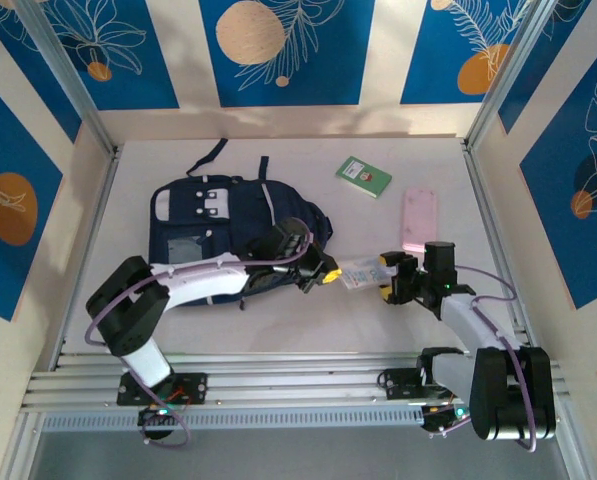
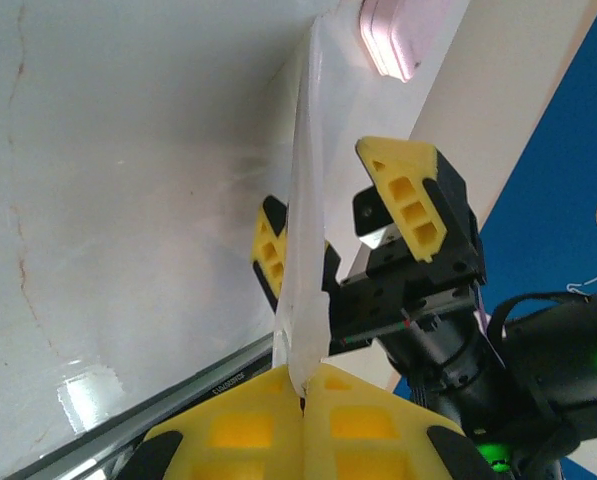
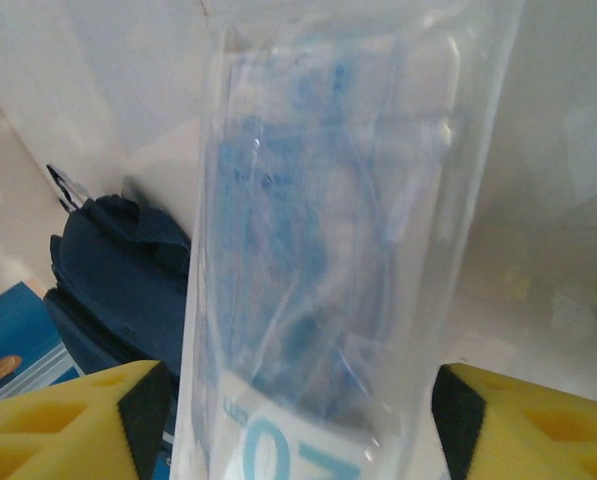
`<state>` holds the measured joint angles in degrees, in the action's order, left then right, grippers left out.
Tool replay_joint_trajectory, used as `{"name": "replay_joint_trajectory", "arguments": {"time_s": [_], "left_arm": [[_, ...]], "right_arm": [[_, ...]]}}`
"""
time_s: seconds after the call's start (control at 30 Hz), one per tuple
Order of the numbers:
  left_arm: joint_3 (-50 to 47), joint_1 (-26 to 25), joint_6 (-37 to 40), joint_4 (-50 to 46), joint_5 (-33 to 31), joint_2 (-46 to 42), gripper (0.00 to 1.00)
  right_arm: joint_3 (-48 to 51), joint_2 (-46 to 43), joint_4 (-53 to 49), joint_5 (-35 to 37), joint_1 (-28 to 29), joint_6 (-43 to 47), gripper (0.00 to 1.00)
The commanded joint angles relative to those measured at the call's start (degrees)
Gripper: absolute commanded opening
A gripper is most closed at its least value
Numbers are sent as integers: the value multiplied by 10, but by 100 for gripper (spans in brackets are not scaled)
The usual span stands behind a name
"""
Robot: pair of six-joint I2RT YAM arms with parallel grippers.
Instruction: Pack the student bag
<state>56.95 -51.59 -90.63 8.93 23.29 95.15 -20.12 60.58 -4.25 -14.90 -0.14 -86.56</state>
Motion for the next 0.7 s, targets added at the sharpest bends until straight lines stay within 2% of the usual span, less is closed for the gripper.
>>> {"name": "replay_joint_trajectory", "arguments": {"time_s": [0.0,0.43,0.6,0.67], "left_arm": [[-9,-7,-12,18,-5,-21,0],[-7,-12,-9,5,-3,-36,0],[0,-12,8,-21,-4,-44,0],[12,-10,35,-48,-1,-46,16]], "right_arm": [[-12,-4,34,15,5,-27,64],[-59,5,33,47,32,-34,14],[-74,11,26,50,36,-27,0],[-79,11,23,49,37,-17,0]]}}
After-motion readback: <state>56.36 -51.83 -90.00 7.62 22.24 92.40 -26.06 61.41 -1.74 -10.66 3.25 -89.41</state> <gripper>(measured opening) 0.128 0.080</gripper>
